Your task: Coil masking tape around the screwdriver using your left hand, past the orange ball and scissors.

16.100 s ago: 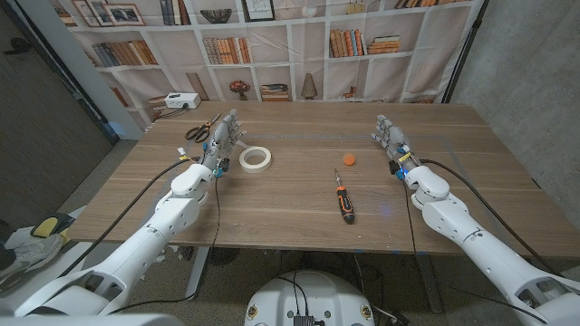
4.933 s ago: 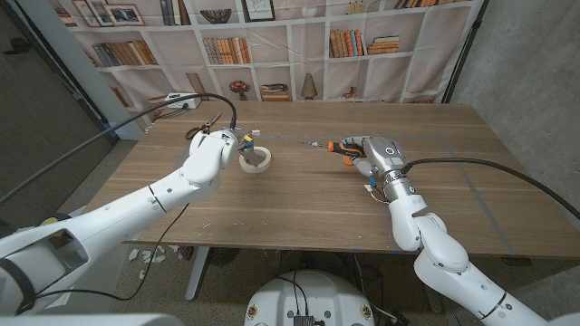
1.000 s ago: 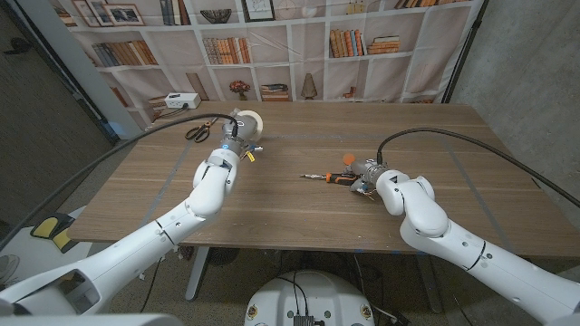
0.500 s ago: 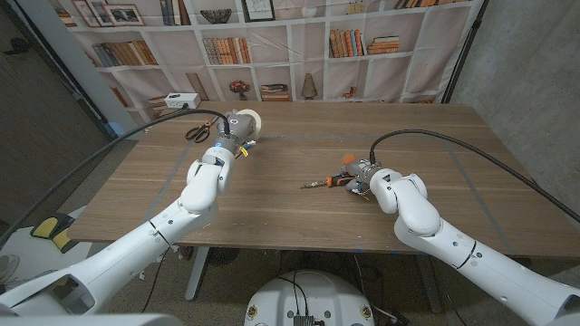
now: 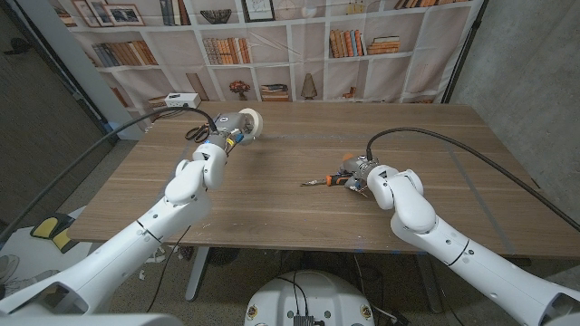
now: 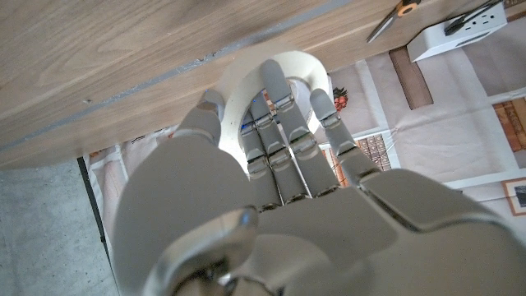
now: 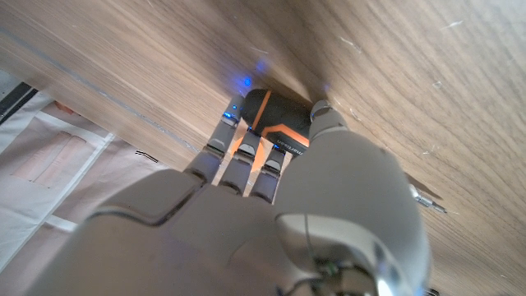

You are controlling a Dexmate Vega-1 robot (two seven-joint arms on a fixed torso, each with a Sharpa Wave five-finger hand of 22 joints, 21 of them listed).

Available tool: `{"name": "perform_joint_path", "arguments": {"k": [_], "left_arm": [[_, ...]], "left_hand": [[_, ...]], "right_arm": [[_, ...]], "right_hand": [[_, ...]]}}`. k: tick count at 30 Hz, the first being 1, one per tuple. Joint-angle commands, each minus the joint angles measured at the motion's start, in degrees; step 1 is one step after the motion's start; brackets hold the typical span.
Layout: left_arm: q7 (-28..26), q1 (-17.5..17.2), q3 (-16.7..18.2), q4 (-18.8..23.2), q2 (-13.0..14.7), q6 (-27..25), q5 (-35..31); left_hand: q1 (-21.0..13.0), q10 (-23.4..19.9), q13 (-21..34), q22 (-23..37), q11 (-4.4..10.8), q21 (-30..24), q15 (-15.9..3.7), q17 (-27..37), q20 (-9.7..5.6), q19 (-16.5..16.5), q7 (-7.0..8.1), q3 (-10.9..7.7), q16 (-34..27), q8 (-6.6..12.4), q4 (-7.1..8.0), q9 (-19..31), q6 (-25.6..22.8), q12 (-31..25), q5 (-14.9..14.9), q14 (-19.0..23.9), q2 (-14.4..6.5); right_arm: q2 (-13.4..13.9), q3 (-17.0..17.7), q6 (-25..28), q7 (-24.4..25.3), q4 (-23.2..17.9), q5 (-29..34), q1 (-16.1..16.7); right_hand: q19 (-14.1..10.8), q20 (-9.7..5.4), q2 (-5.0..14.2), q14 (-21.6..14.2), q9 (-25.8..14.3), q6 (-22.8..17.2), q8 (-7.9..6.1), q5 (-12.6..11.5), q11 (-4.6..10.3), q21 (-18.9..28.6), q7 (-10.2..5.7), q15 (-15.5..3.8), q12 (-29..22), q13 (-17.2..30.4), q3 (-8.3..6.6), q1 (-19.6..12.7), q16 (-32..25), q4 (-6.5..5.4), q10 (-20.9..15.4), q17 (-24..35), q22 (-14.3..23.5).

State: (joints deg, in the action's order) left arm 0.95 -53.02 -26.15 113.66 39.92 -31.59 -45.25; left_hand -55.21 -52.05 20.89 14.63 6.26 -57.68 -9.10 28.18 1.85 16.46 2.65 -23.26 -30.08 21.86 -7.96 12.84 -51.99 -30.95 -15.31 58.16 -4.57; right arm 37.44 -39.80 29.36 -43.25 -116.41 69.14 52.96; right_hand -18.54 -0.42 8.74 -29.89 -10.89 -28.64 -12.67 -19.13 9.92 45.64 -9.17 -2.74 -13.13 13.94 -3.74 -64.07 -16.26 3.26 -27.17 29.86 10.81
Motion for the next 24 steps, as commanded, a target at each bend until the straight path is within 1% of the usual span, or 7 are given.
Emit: {"name": "perform_joint_path", "arguments": {"k": [1, 2, 3, 5, 8, 13, 24], "left_arm": [[-2.8, -0.7, 2.8, 1.1, 0.3, 1.1, 10.3], [-2.9, -0.7, 2.7, 1.2, 0.5, 1.0, 10.5], [-3.1, -0.6, 2.7, 1.2, 0.7, 1.1, 10.7], [-3.1, -0.5, 2.7, 1.4, 0.9, 1.3, 11.6], [-3.5, -0.4, 2.7, 1.6, 1.2, 1.6, 12.6], [-4.3, -0.4, 3.8, 1.5, 1.0, 3.6, 16.1], [-6.1, -0.1, 8.6, -1.3, -1.5, 14.0, 29.2]], "left_hand": [[-4.5, -5.9, 10.0, 0.0, 5.26, -0.5, -3.90, -0.2, 0.42, 0.2, -0.44, -3.78, 0.4, 0.25, 3.13, 0.3, 0.0, -0.3, -0.3, 0.7, -5.1], [-4.5, -5.9, 10.0, 0.0, 5.24, -0.5, -3.90, -0.2, 0.42, 0.2, -0.51, -3.79, 0.4, 0.26, 3.14, 0.4, -0.1, -0.3, -0.3, 0.7, -5.1], [-4.5, -5.9, 10.1, 0.0, 5.26, -0.5, -3.89, -0.3, 0.43, 0.2, -0.49, -3.80, 0.4, 0.24, 3.15, 0.4, 0.0, -0.3, -0.3, 0.7, -5.1], [-4.5, -5.9, 10.1, 0.0, 5.22, -0.6, -3.89, -0.3, 0.41, 0.2, -0.52, -3.84, 0.6, 0.25, 3.17, 0.4, 0.0, -0.3, -0.3, 0.8, -5.1], [-4.5, -5.8, 10.3, 0.0, 5.16, -0.8, -3.88, -0.5, 0.48, 0.1, -0.50, -3.88, 0.8, 0.25, 3.19, 0.5, 0.0, -0.3, -0.3, 0.9, -5.1], [-4.5, -5.8, 10.5, 0.0, 5.16, -1.0, -3.89, -0.7, 0.45, 0.1, -0.57, -3.93, 1.1, 0.25, 3.20, 0.6, -0.1, -0.3, -0.3, 1.1, -5.0], [-4.7, -5.8, 11.0, -0.1, 5.03, -1.5, -3.92, -1.2, 0.53, -0.1, -0.96, -4.17, 1.8, 0.35, 3.13, 0.9, -0.3, -0.3, -0.3, 1.5, -5.0]], "right_arm": [[0.9, 1.4, -6.4, 8.1, 0.9, -2.1, 2.3], [1.4, 1.6, -7.4, 10.2, 1.0, -2.2, 2.7], [1.8, 2.0, -8.2, 12.5, 1.1, -2.6, 3.3], [2.2, 2.4, -9.2, 15.2, 1.3, -2.9, 3.9], [2.8, 3.4, -10.3, 20.0, 1.5, -3.5, 5.2], [2.8, 5.5, -10.9, 27.5, 1.1, -5.3, 7.6], [1.4, 11.5, -11.6, 35.8, -2.5, -16.4, 11.1]], "right_hand": [[-4.7, -3.36, 0.98, -14.8, 0.0, -19.5, -4.37, 1.6, -1.96, 4.4, -1.84, -9.65, -4.6, -0.1, -1.35, -1.7, -9.3, 0.71, -15.4, 4.8, 1.0], [-6.1, -3.95, 1.68, -18.1, -0.1, -23.9, -5.48, 1.7, -3.42, 5.9, -0.45, -9.84, -6.1, 0.1, -2.01, -2.6, -11.6, 0.88, -19.8, 6.4, 1.3], [-6.7, -4.75, 1.70, -20.6, -0.1, -26.7, -6.02, 2.0, -4.35, 7.2, 0.65, -9.82, -8.1, 0.6, -2.43, -3.1, -13.3, 0.87, -25.3, 7.9, 1.6], [-8.0, -6.39, 1.51, -25.6, 0.2, -29.0, -5.50, 2.1, -4.88, 10.0, 1.76, -9.99, -11.0, 1.8, -3.03, -4.3, -16.3, 1.06, -31.9, 10.3, 2.5], [-8.5, -7.35, 0.72, -27.6, 0.2, -30.5, -5.15, 1.9, -4.85, 11.8, 2.35, -10.06, -11.7, 2.5, -3.03, -5.2, -17.2, 1.60, -33.2, 11.4, 3.4], [-7.8, -8.03, -0.04, -28.1, 0.2, -32.2, -5.07, 1.4, -4.61, 12.3, 2.64, -10.08, -12.3, 3.3, -2.59, -5.5, -17.0, 1.72, -34.2, 12.0, 3.3], [-7.1, -8.42, -0.24, -28.4, -0.1, -32.8, -4.76, 0.8, -4.45, 12.7, 3.12, -10.13, -12.7, 4.0, -2.18, -5.6, -16.7, 1.64, -34.5, 12.5, 3.0]]}}
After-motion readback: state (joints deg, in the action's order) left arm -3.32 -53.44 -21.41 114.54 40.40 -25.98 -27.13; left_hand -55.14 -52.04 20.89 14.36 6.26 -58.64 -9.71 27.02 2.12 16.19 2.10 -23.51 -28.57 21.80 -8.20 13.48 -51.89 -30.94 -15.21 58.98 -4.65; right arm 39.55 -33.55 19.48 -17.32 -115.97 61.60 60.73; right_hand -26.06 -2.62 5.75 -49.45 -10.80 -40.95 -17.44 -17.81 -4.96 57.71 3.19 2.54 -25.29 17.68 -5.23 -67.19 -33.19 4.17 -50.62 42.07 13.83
